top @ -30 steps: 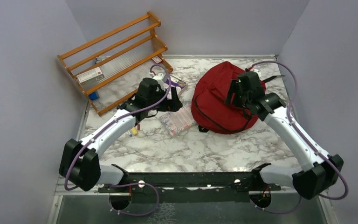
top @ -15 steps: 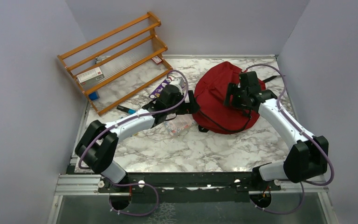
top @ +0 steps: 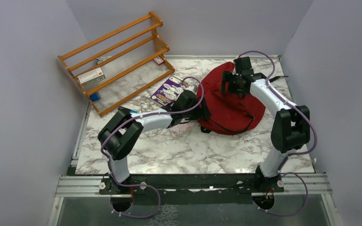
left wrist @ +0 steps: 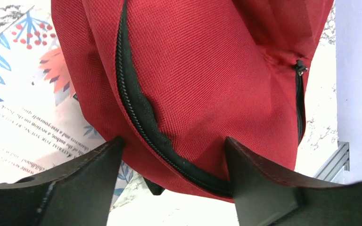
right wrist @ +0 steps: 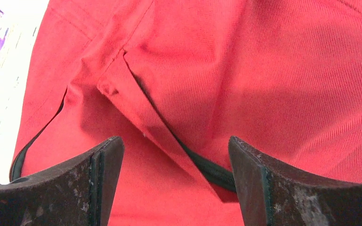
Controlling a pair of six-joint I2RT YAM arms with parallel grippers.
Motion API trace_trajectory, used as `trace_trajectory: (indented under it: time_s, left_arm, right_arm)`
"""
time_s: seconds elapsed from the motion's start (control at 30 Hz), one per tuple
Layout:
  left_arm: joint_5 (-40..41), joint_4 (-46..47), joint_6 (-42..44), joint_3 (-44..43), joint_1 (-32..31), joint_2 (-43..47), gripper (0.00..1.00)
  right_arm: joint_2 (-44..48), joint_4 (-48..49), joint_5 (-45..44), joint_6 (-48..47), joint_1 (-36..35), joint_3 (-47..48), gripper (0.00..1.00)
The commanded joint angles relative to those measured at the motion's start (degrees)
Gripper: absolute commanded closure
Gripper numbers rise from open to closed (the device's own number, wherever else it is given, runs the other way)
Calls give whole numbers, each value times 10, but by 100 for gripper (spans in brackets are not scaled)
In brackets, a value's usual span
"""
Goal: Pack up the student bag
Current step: Adjust the student bag at the center of the board.
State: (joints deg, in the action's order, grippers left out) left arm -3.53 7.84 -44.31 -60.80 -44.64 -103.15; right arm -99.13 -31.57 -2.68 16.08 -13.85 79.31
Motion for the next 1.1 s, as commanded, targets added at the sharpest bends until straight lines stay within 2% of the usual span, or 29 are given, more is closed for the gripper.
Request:
trace_trajectory:
  time_s: [0.0, 0.13, 0.33, 0.5, 0.67, 0.73, 0.87, 1.0, 1.07]
  left_arm:
    - [-31, 9, 21, -37, -1, -15, 26]
    - [-69, 14, 38, -45, -1, -31, 34]
    - [-103, 4, 65, -51, -4, -46, 52]
    - [-97, -11, 80, -53, -5, -39, 64]
    - [-101, -38, 100, -72, -4, -38, 79]
    - [-102, -45, 108, -76, -4, -36, 86]
    - [-103, -70, 133, -94, -4, -33, 95]
    - [-98, -109, 166, -130, -4, -28, 98]
    - [-94, -138, 190, -160, -2, -27, 99]
  right_arm:
    - [-42, 22, 13, -2, 14, 54, 14]
    - [-72, 22, -60, 41, 17, 98, 13]
    - [-118, 25, -81, 111, 37, 135, 13]
    - [-155, 68, 14, 159, 80, 139, 15]
    - [-176, 150, 151, 161, 107, 127, 22]
    - [-177, 183, 200, 159, 115, 118, 29]
    - [-178, 202, 246, 167, 128, 115, 54]
    - [-147, 201, 228, 160, 135, 101, 83]
    - [-115, 205, 203, 152, 142, 85, 92]
